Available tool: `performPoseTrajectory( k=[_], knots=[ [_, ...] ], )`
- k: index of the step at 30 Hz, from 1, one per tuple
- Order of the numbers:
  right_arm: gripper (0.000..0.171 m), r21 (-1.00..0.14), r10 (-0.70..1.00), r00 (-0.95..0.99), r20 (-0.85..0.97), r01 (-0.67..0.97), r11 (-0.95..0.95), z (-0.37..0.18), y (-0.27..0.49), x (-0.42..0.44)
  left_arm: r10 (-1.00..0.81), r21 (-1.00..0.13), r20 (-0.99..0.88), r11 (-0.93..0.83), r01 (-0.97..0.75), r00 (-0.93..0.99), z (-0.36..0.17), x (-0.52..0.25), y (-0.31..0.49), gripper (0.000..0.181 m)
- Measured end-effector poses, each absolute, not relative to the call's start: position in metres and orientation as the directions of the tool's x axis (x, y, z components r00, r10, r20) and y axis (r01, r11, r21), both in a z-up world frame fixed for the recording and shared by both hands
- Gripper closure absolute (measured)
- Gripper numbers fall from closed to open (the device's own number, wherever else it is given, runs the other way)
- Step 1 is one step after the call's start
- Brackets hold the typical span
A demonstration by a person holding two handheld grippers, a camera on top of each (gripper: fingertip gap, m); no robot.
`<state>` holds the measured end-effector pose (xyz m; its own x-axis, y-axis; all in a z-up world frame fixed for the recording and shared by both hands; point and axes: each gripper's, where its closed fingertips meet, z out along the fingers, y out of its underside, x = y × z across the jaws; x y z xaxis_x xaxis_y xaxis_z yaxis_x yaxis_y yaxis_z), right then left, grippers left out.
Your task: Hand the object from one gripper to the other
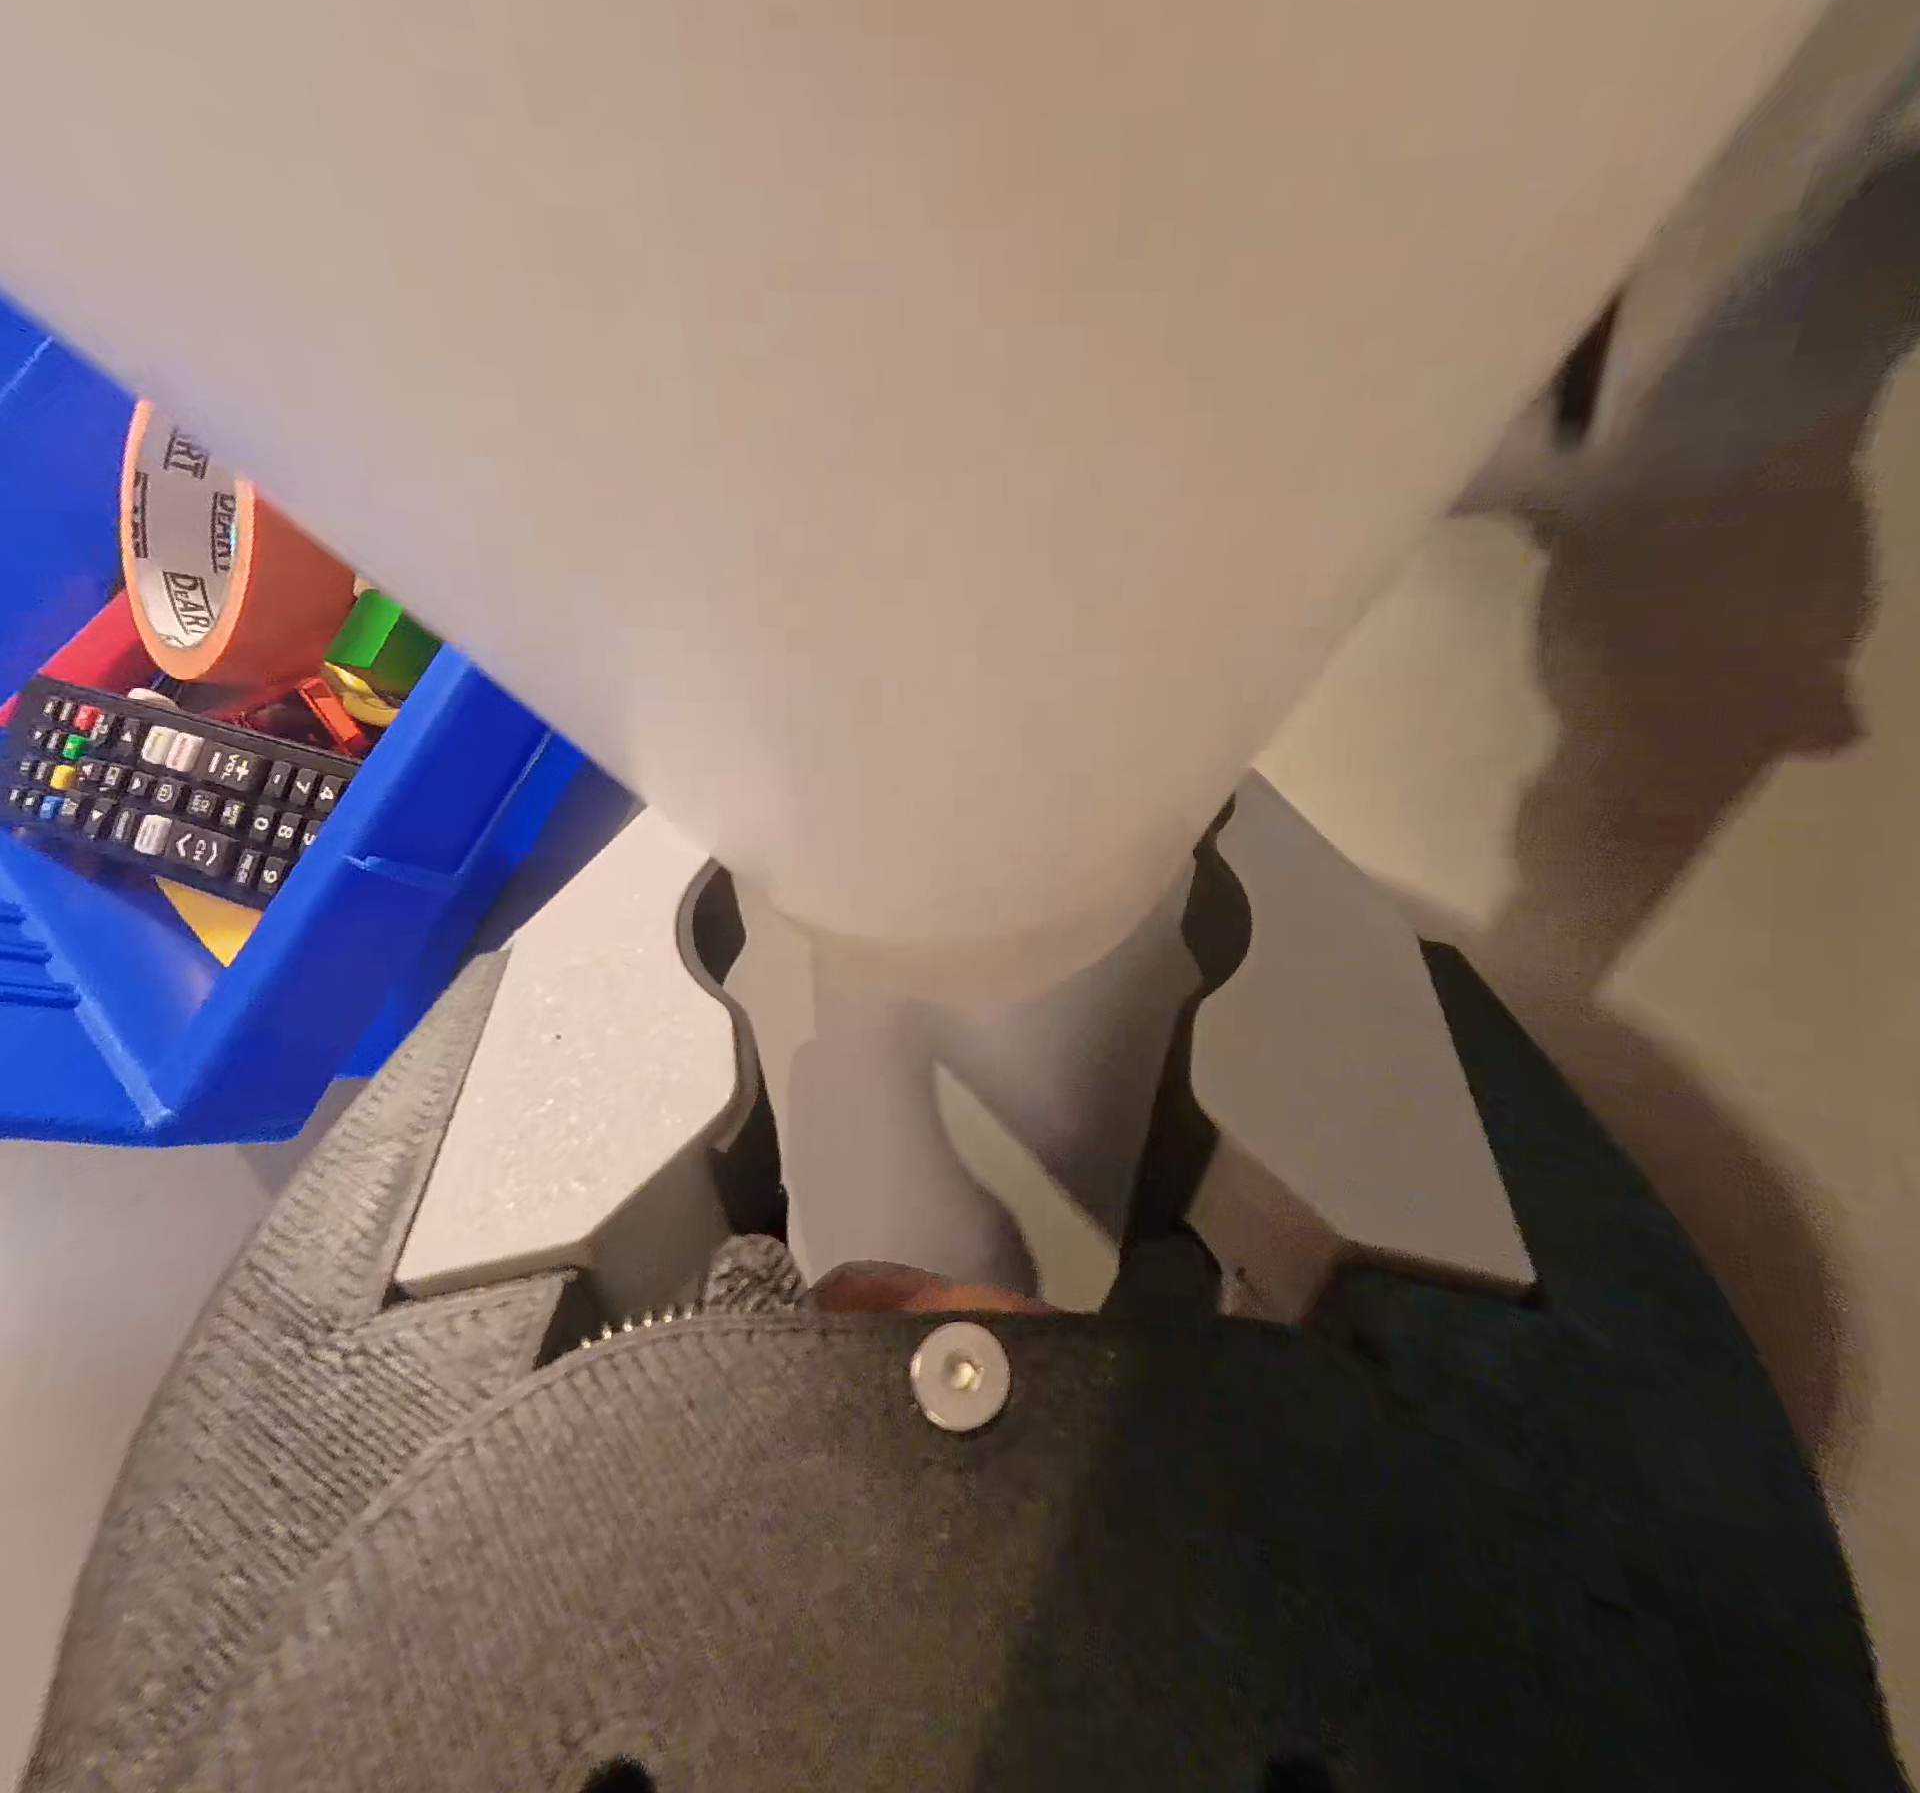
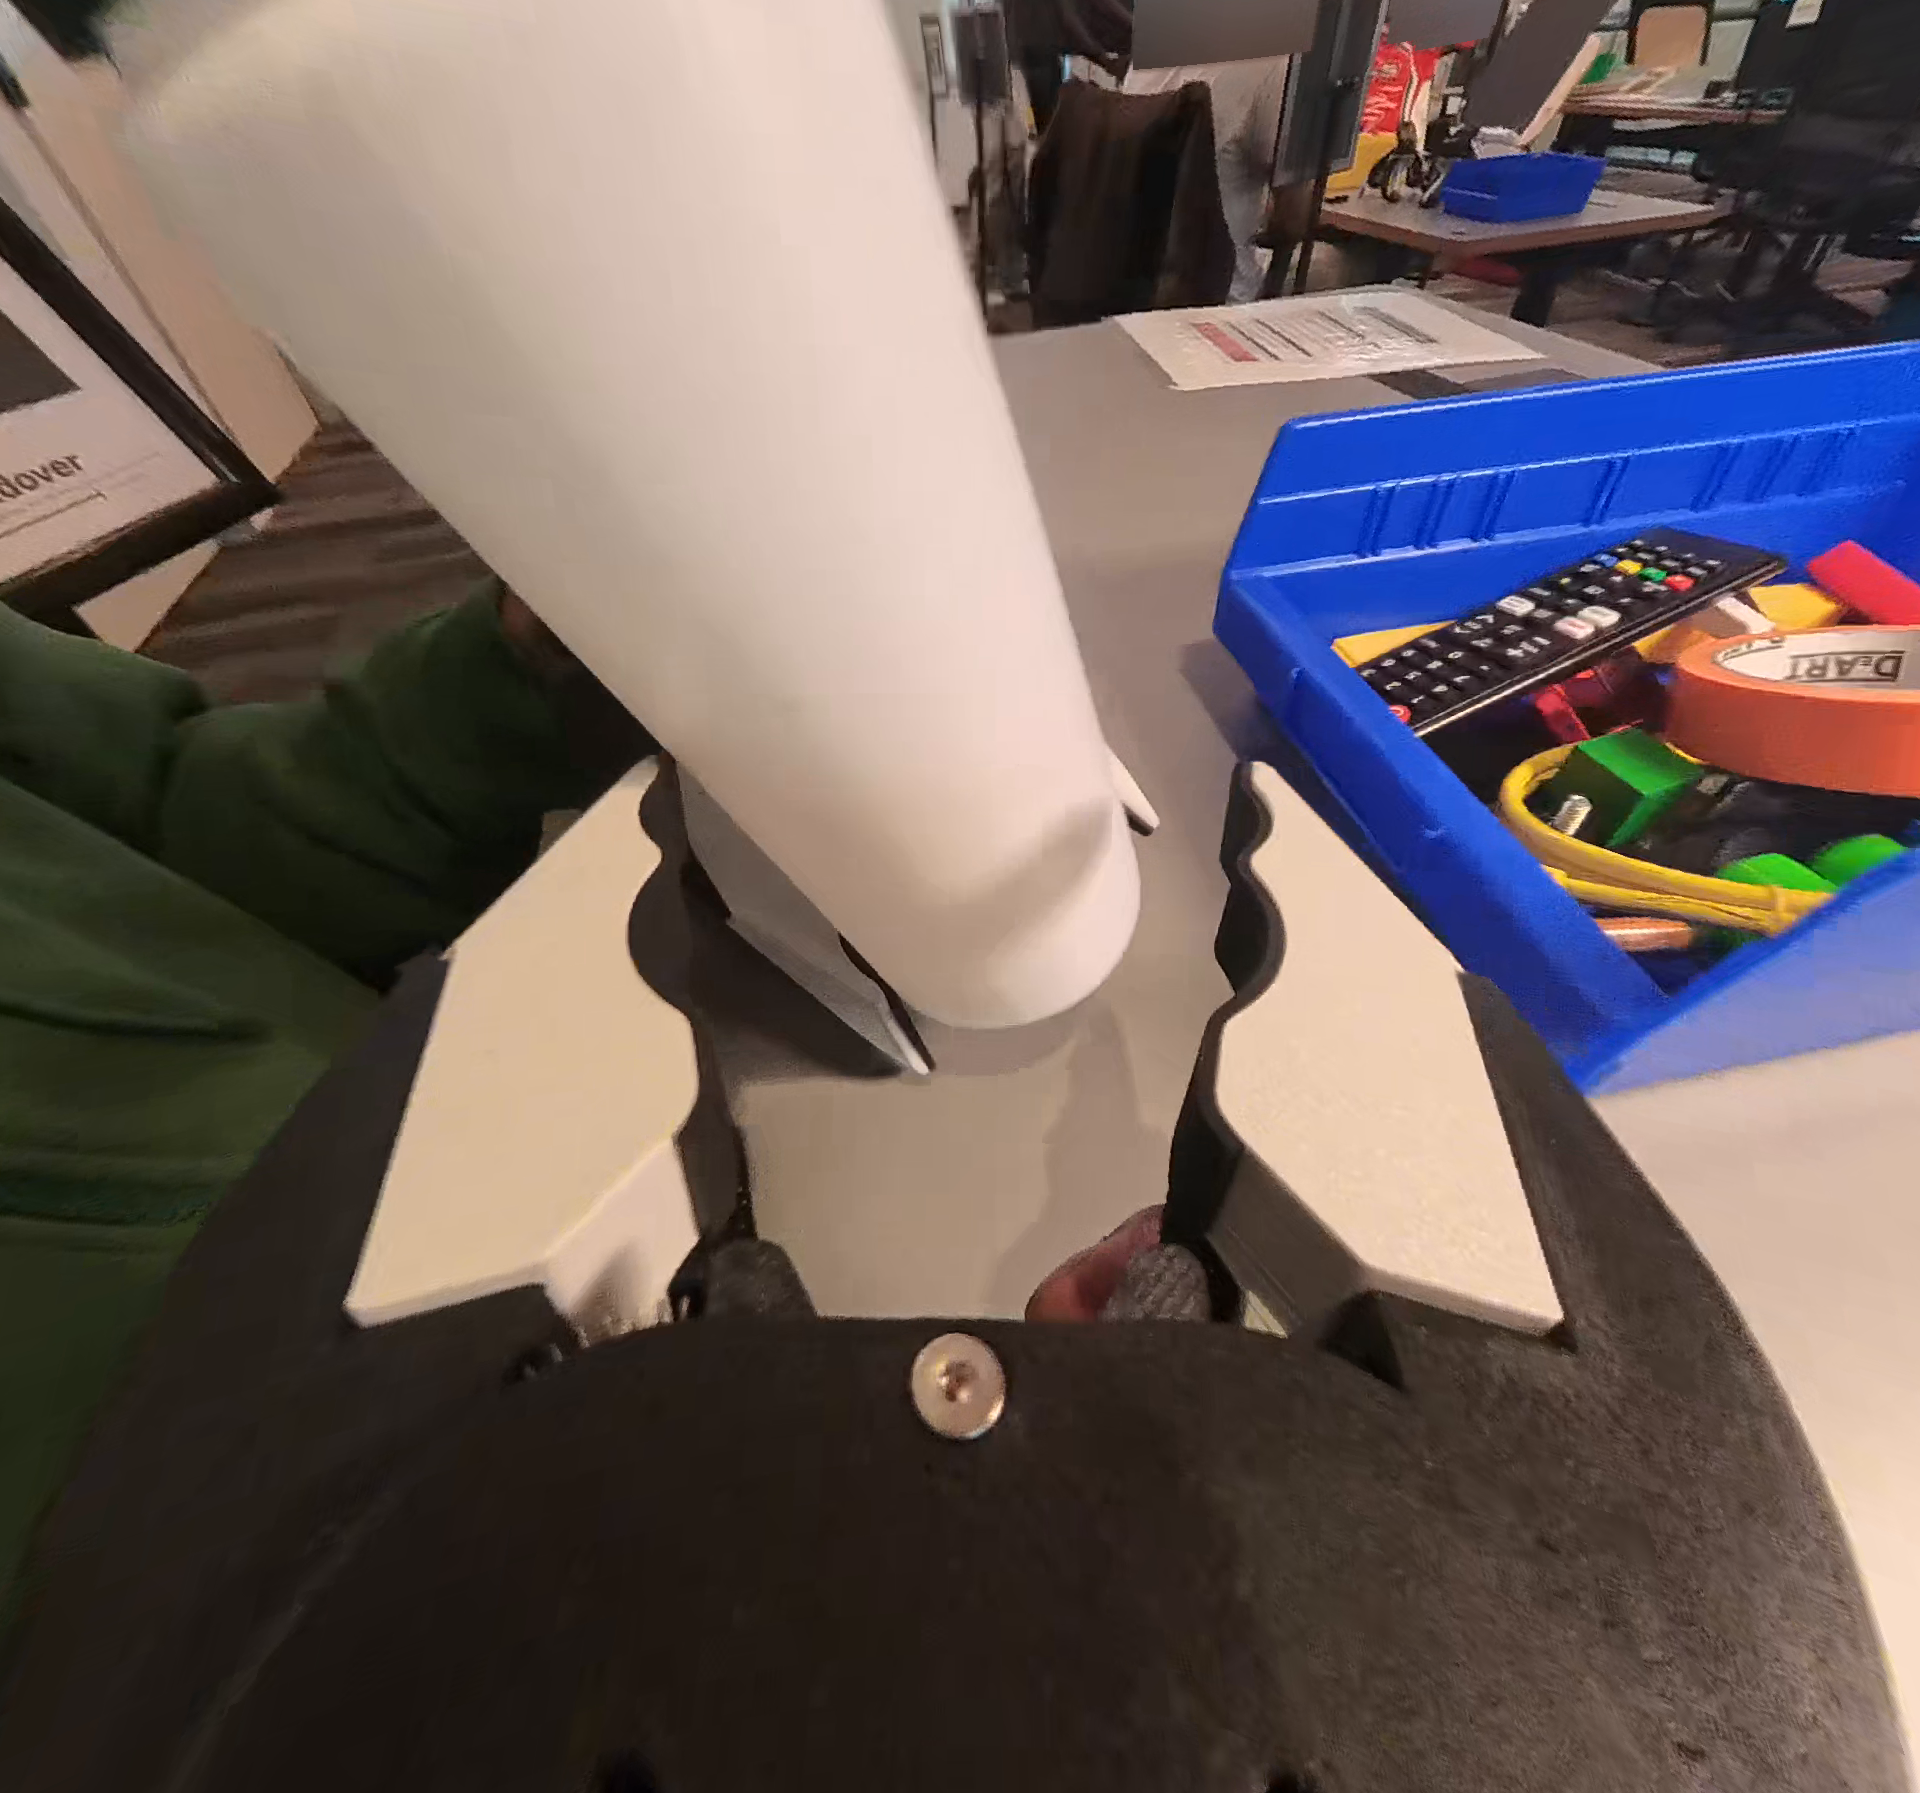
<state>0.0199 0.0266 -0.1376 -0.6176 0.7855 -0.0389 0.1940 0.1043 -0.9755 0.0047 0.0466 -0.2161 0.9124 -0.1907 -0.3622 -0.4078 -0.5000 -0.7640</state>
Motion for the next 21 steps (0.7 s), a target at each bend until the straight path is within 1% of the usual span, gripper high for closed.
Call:
performPoseTrajectory(
  k=[1,3,4,5,7,11,16,19,21],
  knots=[
    [0.068,-0.968,0.791,-0.612,-0.014,0.206,0.142,-0.145,0.022,0.017,-0.188,-0.772,-0.358,-0.491,-0.403,0.915,-0.214,0.006,0.047,0.094],
    [0.070,-0.950,0.801,-0.597,0.049,0.219,0.221,-0.158,0.016,0.012,-0.209,-0.823,-0.332,-0.412,-0.391,0.920,-0.201,0.019,0.050,0.089],
    [0.076,-0.949,0.803,-0.592,0.065,0.212,0.233,-0.159,0.013,0.010,-0.224,-0.855,-0.309,-0.359,-0.373,0.924,-0.192,0.026,0.050,0.087],
    [0.079,-0.952,0.804,-0.591,0.062,0.207,0.225,-0.158,0.010,0.009,-0.242,-0.883,-0.282,-0.312,-0.350,0.928,-0.184,0.032,0.049,0.085],
    [0.082,-0.957,0.810,-0.586,0.024,0.220,0.187,-0.157,0.007,0.007,-0.250,-0.911,-0.245,-0.272,-0.311,0.937,-0.176,0.035,0.046,0.080],
    [0.082,-0.958,0.812,-0.584,-0.014,0.242,0.157,-0.157,0.009,0.007,-0.233,-0.921,-0.256,-0.237,-0.310,0.938,-0.170,0.033,0.045,0.080],
    [0.082,-0.945,0.800,-0.599,-0.037,0.281,0.167,-0.165,0.011,0.012,-0.257,-0.916,-0.275,-0.223,-0.334,0.926,-0.170,0.038,0.043,0.079],
    [0.082,-0.943,0.809,-0.586,-0.043,0.291,0.160,-0.165,0.016,0.012,-0.267,-0.938,-0.229,-0.198,-0.286,0.936,-0.164,0.037,0.039,0.079],
    [0.082,-0.944,0.813,-0.581,-0.038,0.289,0.162,-0.166,0.017,0.011,-0.290,-0.966,-0.175,-0.136,-0.222,0.941,-0.151,0.041,0.034,0.078]
  ],
)
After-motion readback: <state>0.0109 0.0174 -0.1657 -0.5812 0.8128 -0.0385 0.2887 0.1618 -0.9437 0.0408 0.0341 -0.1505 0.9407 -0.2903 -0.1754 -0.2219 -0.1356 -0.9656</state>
